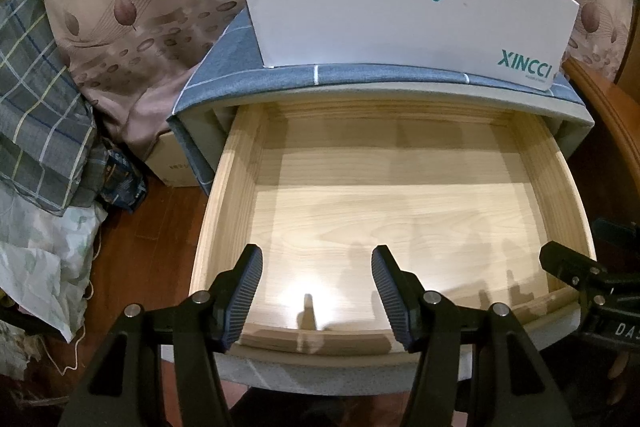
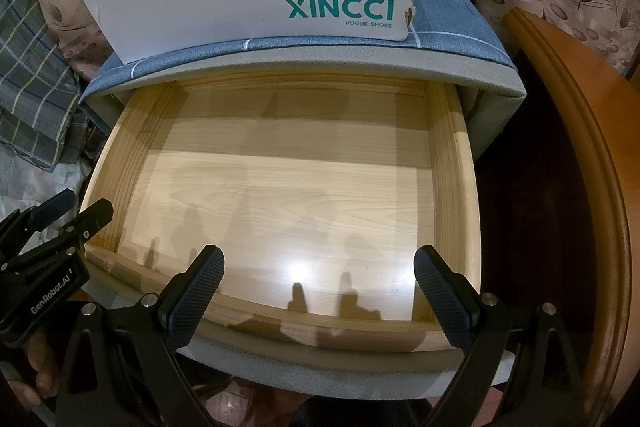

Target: Take underwear out of drawer

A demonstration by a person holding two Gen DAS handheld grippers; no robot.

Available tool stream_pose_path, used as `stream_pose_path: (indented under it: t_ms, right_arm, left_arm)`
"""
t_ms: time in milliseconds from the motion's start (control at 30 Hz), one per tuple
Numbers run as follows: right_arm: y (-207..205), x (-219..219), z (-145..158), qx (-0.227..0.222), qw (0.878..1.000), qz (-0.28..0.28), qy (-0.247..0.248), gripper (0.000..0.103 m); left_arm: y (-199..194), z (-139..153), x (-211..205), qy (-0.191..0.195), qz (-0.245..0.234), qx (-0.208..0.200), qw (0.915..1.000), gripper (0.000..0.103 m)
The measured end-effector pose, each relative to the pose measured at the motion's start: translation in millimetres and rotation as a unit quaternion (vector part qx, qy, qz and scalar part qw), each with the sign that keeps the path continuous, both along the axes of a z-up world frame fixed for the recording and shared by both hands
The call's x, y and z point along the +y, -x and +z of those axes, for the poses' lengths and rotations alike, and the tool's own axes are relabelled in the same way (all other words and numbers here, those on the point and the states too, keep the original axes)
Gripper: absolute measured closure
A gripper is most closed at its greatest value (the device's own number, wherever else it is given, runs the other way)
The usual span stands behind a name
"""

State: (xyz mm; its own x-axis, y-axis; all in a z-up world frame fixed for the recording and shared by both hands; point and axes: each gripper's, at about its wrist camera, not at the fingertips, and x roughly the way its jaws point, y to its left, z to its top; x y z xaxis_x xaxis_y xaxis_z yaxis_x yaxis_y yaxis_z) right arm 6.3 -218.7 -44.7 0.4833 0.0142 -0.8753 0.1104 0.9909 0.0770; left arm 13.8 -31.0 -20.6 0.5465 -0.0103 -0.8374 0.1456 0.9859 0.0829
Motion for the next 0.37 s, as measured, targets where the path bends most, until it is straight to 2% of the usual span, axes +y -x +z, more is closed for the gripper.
stream_pose_path:
  t_ms: [367]
  right_arm:
    - [-0.1,0.4,0.1,0.0,1.0,0.0,0.0,0.008]
  left_arm:
    - [2.0,-0.8,-0.3,-0.002,-0.004,-0.002,1.0,0.045]
